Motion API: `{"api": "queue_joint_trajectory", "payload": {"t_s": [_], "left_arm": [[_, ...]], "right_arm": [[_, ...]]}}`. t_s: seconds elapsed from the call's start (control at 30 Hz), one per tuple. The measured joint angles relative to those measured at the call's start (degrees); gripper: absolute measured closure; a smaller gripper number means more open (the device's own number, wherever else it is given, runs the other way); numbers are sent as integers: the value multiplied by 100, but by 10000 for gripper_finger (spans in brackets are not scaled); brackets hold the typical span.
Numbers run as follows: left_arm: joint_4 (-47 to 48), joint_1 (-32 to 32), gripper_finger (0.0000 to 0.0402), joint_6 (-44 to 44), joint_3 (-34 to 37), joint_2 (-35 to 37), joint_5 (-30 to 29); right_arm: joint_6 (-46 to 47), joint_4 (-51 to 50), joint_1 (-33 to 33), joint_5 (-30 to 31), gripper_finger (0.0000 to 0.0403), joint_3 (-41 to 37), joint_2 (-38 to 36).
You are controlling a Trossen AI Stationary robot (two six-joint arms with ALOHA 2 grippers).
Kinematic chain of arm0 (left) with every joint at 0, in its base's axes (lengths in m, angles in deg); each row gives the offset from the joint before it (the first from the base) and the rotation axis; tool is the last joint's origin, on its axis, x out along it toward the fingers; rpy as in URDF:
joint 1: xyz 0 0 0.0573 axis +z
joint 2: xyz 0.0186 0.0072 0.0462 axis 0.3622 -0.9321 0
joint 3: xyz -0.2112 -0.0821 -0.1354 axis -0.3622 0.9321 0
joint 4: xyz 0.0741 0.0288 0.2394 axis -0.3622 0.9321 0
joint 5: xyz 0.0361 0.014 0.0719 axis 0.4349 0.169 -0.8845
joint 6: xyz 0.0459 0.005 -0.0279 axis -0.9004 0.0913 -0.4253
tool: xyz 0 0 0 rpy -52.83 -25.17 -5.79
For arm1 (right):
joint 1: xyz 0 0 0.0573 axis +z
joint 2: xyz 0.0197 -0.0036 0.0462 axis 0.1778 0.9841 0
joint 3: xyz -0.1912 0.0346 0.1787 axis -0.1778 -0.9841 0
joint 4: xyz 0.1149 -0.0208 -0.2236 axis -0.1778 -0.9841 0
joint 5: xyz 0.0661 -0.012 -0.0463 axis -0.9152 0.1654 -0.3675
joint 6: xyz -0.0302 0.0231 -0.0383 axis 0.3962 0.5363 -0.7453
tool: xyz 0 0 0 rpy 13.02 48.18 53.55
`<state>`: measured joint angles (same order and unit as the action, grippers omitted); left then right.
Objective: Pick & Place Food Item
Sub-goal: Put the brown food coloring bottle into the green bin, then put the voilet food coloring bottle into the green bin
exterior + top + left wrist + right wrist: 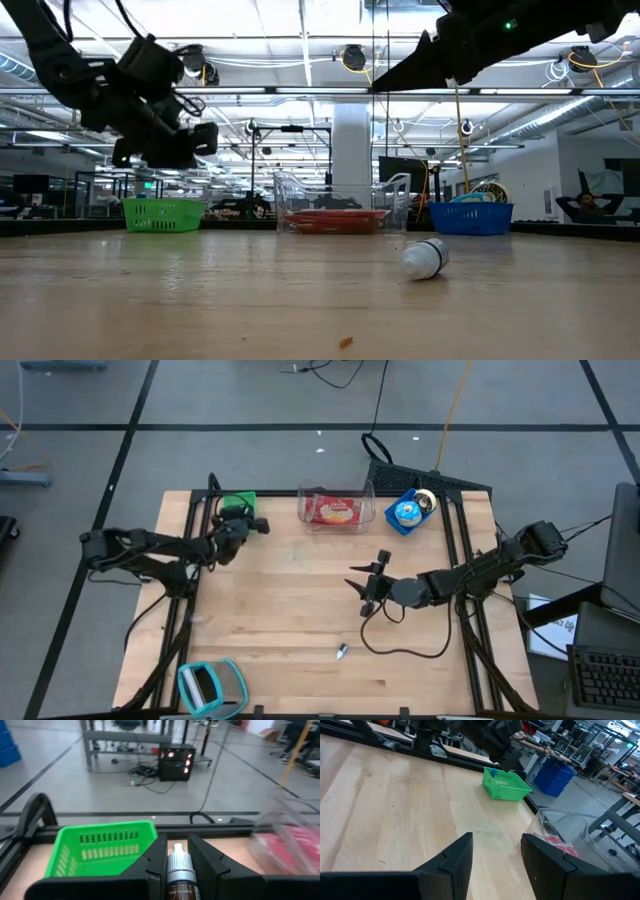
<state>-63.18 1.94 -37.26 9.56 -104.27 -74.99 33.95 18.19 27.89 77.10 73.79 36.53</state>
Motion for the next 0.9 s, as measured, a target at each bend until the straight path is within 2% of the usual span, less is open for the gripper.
{"api": "queue_joint_trajectory", "payload": {"t_s": [0.3,0.53,0.9], "left_arm": [[-6,368,328,441,0,-388,26],[-14,472,321,576,0,-424,29],[-14,658,261,574,0,-424,277]], "right_arm": [[55,-4,-32,-7,248,0,0],[49,127,-35,-8,248,-189,4],[40,429,-35,-12,248,-339,4]]}}
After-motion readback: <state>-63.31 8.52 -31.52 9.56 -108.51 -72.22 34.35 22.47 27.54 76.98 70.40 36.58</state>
